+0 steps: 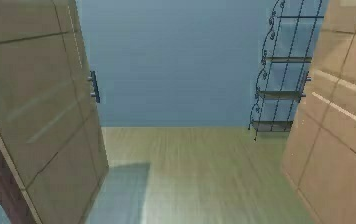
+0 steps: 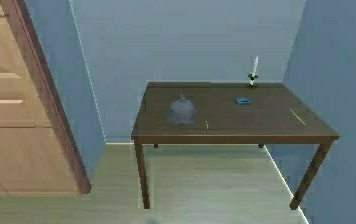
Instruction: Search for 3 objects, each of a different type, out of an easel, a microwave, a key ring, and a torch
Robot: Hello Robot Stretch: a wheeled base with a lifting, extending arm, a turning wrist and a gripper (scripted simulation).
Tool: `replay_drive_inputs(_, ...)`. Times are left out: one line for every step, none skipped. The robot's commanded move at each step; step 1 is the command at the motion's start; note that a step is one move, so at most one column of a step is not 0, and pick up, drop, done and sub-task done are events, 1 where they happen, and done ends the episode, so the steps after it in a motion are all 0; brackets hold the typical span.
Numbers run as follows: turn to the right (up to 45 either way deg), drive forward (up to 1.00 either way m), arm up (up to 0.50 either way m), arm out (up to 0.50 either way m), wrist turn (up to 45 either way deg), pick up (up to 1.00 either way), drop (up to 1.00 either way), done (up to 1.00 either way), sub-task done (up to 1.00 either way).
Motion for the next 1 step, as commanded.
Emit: replay_drive_inputs(-6.0,0.0,0.0,0.0,0.0,0.0,0.0,0.0,0.0)
